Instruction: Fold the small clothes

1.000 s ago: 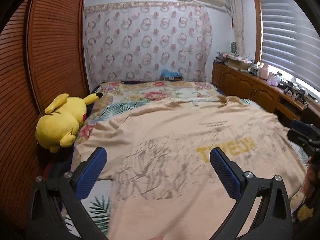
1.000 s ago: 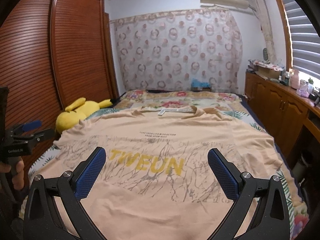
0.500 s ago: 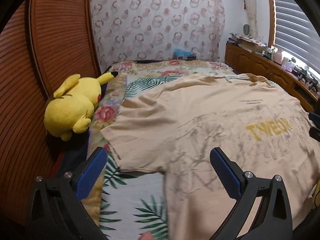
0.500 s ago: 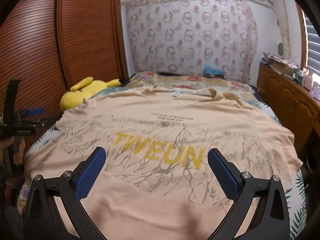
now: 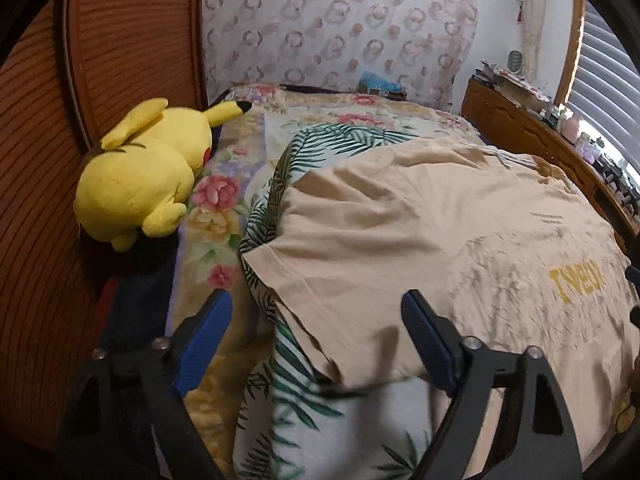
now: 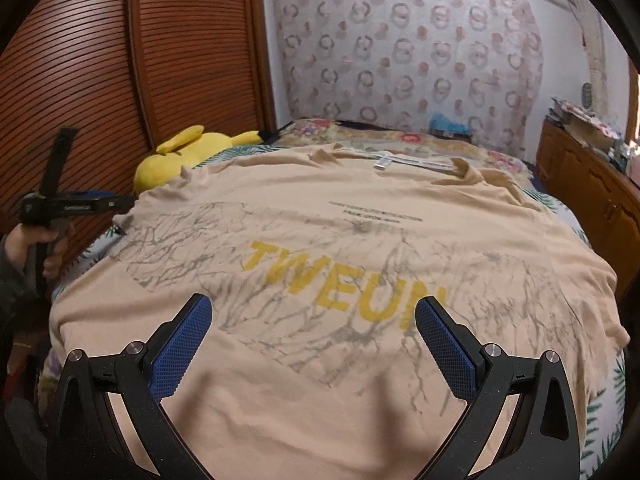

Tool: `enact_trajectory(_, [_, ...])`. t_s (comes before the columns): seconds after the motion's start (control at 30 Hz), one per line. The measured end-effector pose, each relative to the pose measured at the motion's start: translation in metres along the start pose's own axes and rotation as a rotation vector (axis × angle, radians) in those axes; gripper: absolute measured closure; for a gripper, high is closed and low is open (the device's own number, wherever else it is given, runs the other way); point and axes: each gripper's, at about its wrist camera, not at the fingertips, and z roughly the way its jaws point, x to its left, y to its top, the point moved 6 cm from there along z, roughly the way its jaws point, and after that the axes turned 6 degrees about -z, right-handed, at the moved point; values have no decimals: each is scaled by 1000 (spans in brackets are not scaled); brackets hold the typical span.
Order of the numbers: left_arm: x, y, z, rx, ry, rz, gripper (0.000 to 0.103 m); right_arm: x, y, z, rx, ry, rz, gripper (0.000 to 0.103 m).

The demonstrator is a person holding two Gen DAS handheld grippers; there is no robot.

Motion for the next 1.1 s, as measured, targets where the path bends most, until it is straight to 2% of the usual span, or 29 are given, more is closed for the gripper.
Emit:
enact_trajectory(0.1, [7, 4, 15, 40, -12, -15, 45, 8, 9, 7, 5, 26, -18, 0])
enact_trajectory(0.2, [15, 6, 27, 63, 18, -22, 45, 19, 21, 18, 16, 63, -45, 0])
enact_trajectory(0.27, [18, 7, 31, 78, -9, -47, 47, 29, 27, 22, 17, 82, -68, 0])
enact_trajectory(0.33, [22, 9, 32, 81, -45, -81, 57, 37, 31, 25, 14, 95, -85, 0])
enact_trajectory(0.4, [21, 10, 31, 79, -89, -81, 82, 45, 32, 27, 12, 112, -91, 0])
enact_trajectory(0.43, [18, 10, 30, 82, -104, -68, 86, 48, 31, 27, 11, 120, -92, 0])
enact_trajectory(0.53, [10, 11, 25, 65, -34, 20, 100, 53, 26, 26, 13, 127, -100, 0])
enact_trajectory(0.73, [-12, 26, -3, -30, -13, 98, 103, 50, 21, 17, -2, 105, -92, 0])
enact_trajectory(0.93, [-66, 45, -28, -80, -99, 169, 103, 34, 20, 7, -22, 71, -64, 0])
enact_trajectory(1.1, [-119, 52, -38, -85, -182, 229, 103, 11, 20, -2, -40, 41, -23, 0])
